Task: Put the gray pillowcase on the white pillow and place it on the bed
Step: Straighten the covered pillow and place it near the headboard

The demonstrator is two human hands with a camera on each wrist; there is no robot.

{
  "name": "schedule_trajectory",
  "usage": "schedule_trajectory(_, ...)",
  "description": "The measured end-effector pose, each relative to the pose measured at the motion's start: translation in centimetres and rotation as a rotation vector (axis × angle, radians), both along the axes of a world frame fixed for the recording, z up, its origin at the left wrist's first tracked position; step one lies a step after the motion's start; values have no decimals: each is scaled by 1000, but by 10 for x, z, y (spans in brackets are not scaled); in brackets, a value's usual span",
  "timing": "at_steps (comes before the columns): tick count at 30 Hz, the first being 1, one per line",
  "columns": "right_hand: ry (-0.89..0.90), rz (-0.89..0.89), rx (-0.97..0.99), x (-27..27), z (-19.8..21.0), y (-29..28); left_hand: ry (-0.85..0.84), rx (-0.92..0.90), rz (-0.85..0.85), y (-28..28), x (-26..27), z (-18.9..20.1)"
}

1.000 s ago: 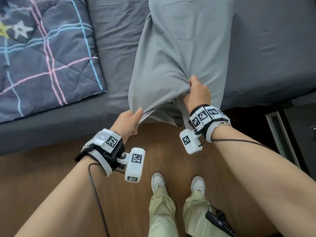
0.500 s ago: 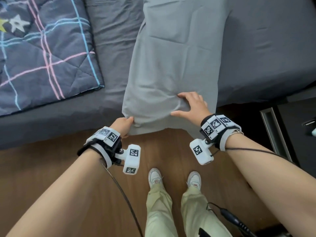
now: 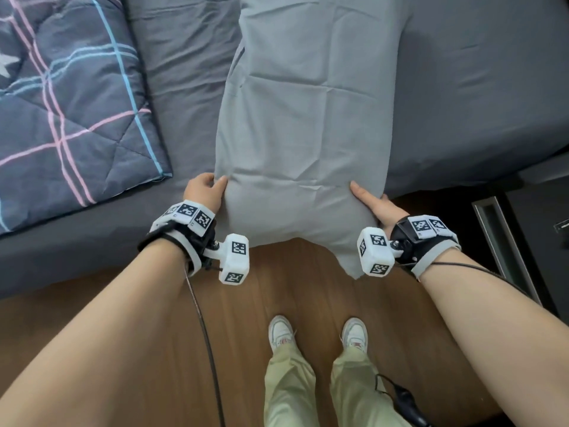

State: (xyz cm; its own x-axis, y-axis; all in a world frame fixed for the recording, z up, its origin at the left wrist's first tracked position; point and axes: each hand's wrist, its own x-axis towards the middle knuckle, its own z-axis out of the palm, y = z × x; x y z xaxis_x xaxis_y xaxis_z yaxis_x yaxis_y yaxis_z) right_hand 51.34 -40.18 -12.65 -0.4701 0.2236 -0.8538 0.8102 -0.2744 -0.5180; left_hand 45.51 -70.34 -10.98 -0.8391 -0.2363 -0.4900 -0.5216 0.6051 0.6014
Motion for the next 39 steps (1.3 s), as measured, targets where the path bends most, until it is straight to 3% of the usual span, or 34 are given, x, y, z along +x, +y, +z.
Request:
schedule_trajectory(2, -64, 81, -150, -5, 13, -7, -40, 55, 59, -1, -2, -2)
schedule_trajectory(4, -81, 157, -158, -11, 18, -12, -130, 217, 160, -5, -7, -1)
schedule_trajectory(8, 11, -45, 17, -20, 18, -30, -154, 276, 355, -37, -13, -21)
schedule_trajectory(14, 54, -126, 145, -18, 16, -37, -51, 215, 301, -45, -1, 1)
schedule_trajectory(18, 76, -103, 199, -14, 20, -33, -156, 370, 394, -59, 6, -7)
schedule_trajectory(20, 83, -96, 215, -10, 22, -32, -141, 407, 411, -53, 16, 8)
schedule_trajectory(25, 53, -92, 248, -1, 24, -29, -102, 390, 344, -56, 41, 3)
schedule_trajectory(28, 40, -125, 170, 5, 28, -25, -221, 372, 240, -58, 41, 0)
schedule_trajectory(33, -78, 94, -72, 6, 44, -7, -349, 91, -34, -60, 20, 4)
schedule_trajectory(35, -28, 104, -122, -4, 46, 2, -258, 33, -85, -57, 4, 8)
schedule_trajectory(39, 3, -14, -242, -25, 40, 11, -13, -36, -25, -35, -39, 12)
